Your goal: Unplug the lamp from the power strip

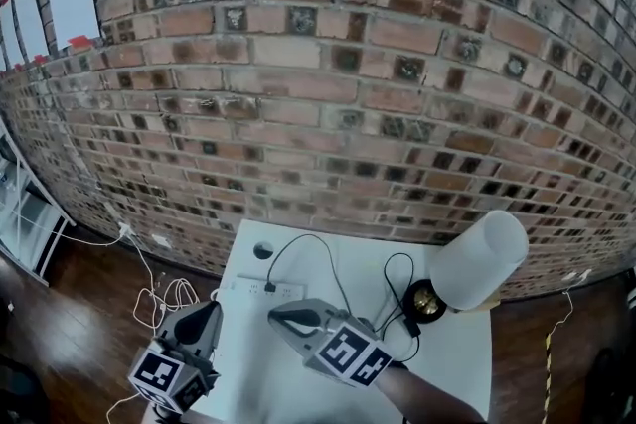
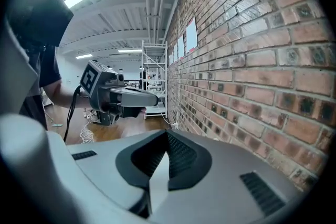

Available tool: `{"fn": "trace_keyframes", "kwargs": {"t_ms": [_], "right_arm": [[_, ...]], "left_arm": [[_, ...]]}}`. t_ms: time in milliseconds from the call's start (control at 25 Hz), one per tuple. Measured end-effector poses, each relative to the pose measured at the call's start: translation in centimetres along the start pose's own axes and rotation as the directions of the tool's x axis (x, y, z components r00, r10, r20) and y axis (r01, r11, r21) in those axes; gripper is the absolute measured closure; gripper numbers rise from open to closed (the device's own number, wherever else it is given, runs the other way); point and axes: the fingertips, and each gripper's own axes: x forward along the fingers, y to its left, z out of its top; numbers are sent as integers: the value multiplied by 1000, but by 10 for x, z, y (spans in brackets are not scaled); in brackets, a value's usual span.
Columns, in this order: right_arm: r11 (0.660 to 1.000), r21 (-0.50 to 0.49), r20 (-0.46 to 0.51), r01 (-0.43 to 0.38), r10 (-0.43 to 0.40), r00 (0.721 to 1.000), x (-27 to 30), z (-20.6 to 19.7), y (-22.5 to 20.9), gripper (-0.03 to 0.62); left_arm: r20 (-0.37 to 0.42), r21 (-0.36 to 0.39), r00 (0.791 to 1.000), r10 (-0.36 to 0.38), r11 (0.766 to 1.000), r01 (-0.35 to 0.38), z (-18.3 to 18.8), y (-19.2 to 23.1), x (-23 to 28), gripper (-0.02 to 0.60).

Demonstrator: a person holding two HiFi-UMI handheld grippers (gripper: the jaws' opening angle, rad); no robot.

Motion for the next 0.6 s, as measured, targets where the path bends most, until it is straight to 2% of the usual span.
{"fn": "trace_keyframes", "kwargs": {"t_ms": [280, 600], "right_arm": [[1000, -12, -17, 25, -25, 1000, 11, -11, -21, 594], [999, -13, -99, 37, -38, 994, 31, -41, -36, 594]], "left_arm": [[-48, -10, 999, 0, 1000, -1, -4, 11, 30, 565], [-90, 40, 996, -19, 999, 23, -37, 23, 59, 565]]}}
